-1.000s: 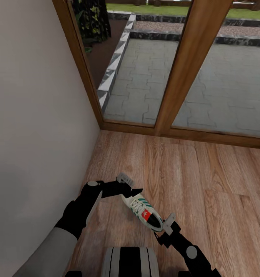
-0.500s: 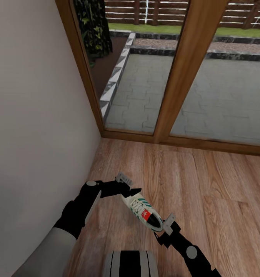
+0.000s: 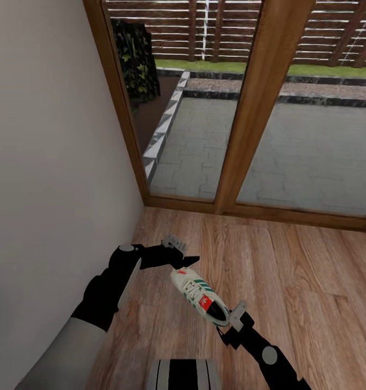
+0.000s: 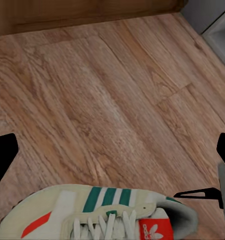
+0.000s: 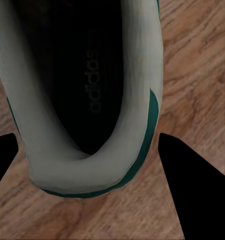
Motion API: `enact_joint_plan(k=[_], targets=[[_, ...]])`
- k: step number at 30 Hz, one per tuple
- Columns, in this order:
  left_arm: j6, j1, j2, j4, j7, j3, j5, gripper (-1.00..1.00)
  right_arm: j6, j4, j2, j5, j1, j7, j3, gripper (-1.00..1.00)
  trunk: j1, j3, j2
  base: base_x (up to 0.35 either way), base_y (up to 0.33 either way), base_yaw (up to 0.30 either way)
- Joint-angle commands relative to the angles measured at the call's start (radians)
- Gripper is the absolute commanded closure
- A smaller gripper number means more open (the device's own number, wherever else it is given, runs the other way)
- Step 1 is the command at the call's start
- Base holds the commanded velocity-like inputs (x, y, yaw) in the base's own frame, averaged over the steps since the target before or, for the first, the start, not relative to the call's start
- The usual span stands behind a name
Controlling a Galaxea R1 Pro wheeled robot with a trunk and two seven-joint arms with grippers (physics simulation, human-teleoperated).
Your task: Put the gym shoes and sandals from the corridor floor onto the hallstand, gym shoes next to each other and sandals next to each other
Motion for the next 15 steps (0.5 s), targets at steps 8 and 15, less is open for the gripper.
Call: enact_joint_plan(k=[8, 15], targets=[[0.068, 0.020, 0.111, -0.153, -0.003, 0.021, -0.021, -1.00, -0.005, -0.002, -0.003, 0.006, 0.000, 0.002, -0.009, 1.00, -0.002, 0.028, 0.001, 0.000, 0.000, 0.000], [0.066, 0.044, 0.132, -0.154, 0.002, 0.035, -0.025, -1.00, -0.074, 0.000, -0.011, -0.055, 0.000, 0.008, -0.164, 1.00, -0.002, 0.039, 0.001, 0.000, 0.000, 0.000]])
